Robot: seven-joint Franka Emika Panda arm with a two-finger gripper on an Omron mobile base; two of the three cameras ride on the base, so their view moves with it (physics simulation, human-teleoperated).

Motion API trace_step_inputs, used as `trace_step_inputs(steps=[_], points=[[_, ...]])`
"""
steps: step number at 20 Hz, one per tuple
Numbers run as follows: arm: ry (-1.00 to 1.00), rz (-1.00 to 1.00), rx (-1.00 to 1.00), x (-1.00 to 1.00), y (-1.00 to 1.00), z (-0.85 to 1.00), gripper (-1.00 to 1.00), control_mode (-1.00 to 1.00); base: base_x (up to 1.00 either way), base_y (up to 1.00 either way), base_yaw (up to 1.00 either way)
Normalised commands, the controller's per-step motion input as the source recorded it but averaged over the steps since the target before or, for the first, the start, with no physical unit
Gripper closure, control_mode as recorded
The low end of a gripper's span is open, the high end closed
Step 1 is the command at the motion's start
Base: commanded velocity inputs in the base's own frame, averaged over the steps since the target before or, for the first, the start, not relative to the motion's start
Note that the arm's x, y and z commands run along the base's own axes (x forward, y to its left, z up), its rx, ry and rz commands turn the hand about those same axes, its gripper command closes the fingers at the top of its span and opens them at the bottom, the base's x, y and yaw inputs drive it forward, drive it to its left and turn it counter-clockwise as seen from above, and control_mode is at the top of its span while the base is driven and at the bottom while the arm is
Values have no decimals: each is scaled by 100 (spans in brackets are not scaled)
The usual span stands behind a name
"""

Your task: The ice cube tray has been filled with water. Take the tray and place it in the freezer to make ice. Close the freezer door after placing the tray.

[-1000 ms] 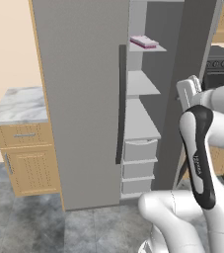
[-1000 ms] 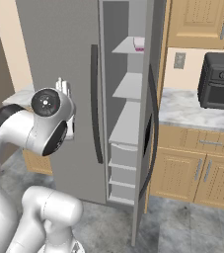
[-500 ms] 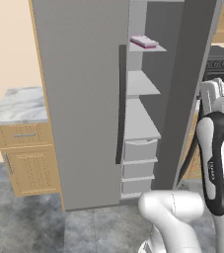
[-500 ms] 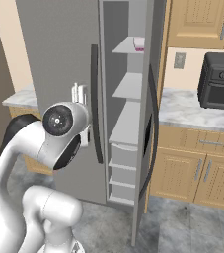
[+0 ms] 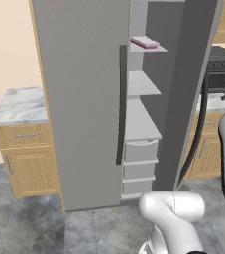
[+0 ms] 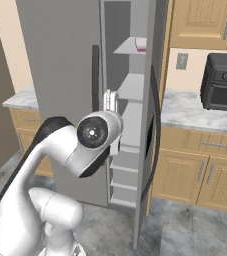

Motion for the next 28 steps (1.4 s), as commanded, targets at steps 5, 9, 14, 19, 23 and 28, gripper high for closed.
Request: trace_step_inputs(steps=[5,9,14,19,23,28], points=[[0,-2,7,6,-84,-1,-100,-100,0,0,0],[0,-1,7,19,-74,-8,-100,-100,0,0,0],[2,2,11,30,-47,-3,-100,-100,0,0,0],[10,13,10,54,-28,-13,-100,-100,0,0,0],[15,17,10,71,-14,-22,-100,-100,0,0,0],[10,19,6,63,-9,-39,-100,-100,0,0,0]])
